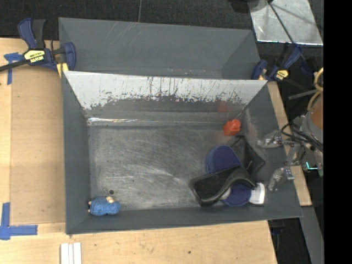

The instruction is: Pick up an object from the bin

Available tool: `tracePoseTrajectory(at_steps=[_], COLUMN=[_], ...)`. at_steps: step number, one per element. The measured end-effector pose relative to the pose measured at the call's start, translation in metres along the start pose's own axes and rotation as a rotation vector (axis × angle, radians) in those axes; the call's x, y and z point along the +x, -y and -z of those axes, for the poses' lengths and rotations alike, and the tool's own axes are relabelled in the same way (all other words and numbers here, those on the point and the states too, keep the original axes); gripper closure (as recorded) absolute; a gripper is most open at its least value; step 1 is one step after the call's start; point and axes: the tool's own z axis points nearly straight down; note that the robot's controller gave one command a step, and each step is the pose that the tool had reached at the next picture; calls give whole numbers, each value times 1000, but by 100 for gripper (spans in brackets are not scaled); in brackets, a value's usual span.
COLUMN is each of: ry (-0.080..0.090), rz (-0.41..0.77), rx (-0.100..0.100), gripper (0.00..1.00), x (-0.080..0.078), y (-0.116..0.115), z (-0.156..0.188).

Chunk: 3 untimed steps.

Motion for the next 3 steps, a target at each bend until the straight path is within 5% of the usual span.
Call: tracePoseTrajectory(at_steps=[1,3], ry=[13,8], rz=[602,539], rx=[15,2], gripper=[0,0], x=[-23,-15], y=[-64,-74], z=[-132,-109])
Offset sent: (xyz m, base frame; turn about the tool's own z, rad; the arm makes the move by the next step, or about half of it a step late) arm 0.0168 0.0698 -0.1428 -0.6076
